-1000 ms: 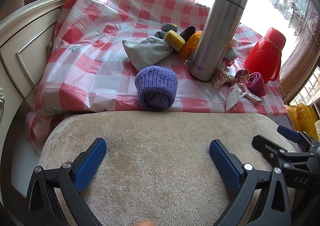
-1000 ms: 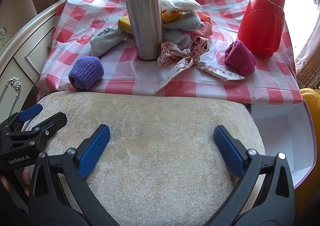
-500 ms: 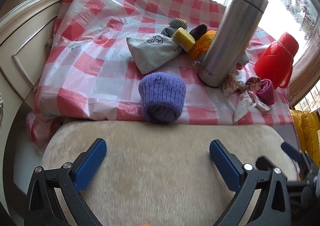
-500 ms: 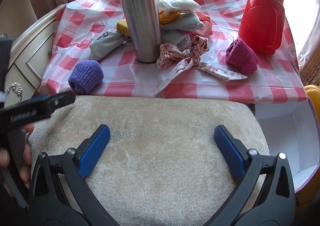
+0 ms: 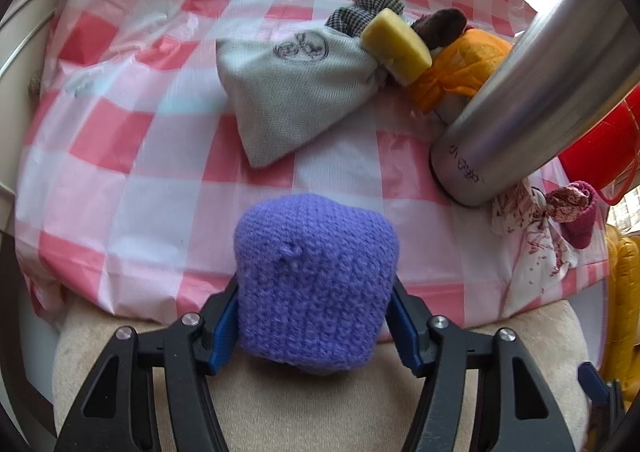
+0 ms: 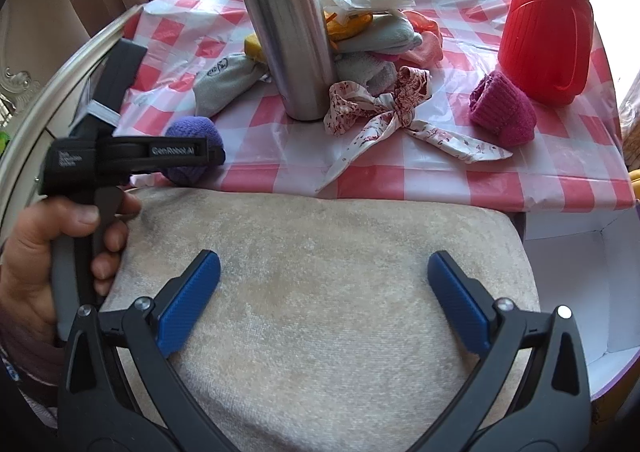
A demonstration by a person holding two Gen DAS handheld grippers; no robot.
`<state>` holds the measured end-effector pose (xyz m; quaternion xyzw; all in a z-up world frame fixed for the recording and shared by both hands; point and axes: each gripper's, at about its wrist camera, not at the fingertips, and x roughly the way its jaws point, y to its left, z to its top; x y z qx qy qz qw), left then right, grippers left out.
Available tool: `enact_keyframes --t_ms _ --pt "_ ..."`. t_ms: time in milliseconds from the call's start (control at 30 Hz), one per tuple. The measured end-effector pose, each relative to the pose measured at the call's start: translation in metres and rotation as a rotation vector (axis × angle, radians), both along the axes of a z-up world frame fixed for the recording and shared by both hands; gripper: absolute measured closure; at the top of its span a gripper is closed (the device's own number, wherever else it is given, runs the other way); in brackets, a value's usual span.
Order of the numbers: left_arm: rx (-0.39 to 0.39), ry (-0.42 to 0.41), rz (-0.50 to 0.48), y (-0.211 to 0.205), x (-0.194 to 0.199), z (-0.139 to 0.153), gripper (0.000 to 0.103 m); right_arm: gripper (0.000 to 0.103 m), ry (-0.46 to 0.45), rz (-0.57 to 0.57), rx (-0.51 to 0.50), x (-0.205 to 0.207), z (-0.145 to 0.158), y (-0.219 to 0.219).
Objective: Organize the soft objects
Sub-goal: 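Grasp purple sock ball with left tool while right tool grasps magenta sock ball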
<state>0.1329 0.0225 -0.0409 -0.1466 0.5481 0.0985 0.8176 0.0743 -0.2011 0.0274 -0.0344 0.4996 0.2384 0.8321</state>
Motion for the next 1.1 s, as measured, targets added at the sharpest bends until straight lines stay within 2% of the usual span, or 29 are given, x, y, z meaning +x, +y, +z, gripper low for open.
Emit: enact_keyframes --t_ms 67,167,300,367,433,600,733,867,933,1000,1100 --pt "0.009 -0.007 -0.003 -0.001 -0.002 -0.001 0.043 0.000 0.014 0.019 0.020 0.004 0.005 -0.005" --pt "0.001 -0.031 -0.001 0.000 -0.008 -0.002 0.046 0.000 -0.030 0.035 0.020 0.014 0.015 -0.015" --pt "-0.031 -0.067 0.014 0.006 -0.019 -0.003 0.047 0.000 -0.067 -0.026 0.043 0.043 0.024 -0.042" --pt "-0.034 -0.080 0.017 0.009 -0.021 -0.002 0.047 0.000 -0.114 -0.063 0.020 0.062 0.025 -0.055" --pt "-0.028 -0.091 0.016 0.009 -0.024 -0.003 0.047 0.000 -0.148 -0.117 -0.044 0.085 0.022 -0.067" --pt "-0.011 -0.129 0.006 0.003 -0.037 0.008 0.047 0.000 -0.119 -0.259 -0.047 0.135 -0.001 -0.094" --pt "0.020 -0.179 -0.015 -0.005 -0.052 0.018 0.047 0.000 -0.104 -0.293 -0.075 0.165 -0.021 -0.092" --pt "0.018 -0.207 -0.037 -0.013 -0.064 0.026 0.047 0.001 -0.081 -0.290 -0.111 0.185 -0.036 -0.087" --pt "0.015 -0.219 -0.049 -0.017 -0.071 0.029 0.047 0.006 -0.079 -0.279 -0.116 0.189 -0.039 -0.086" --pt "0.011 -0.226 -0.058 -0.021 -0.077 0.031 0.047 0.032 -0.066 -0.260 -0.113 0.189 -0.042 -0.086" --pt "0.001 -0.235 -0.079 -0.034 -0.080 0.037 0.047 0.042 -0.067 -0.249 -0.105 0.183 -0.042 -0.089"
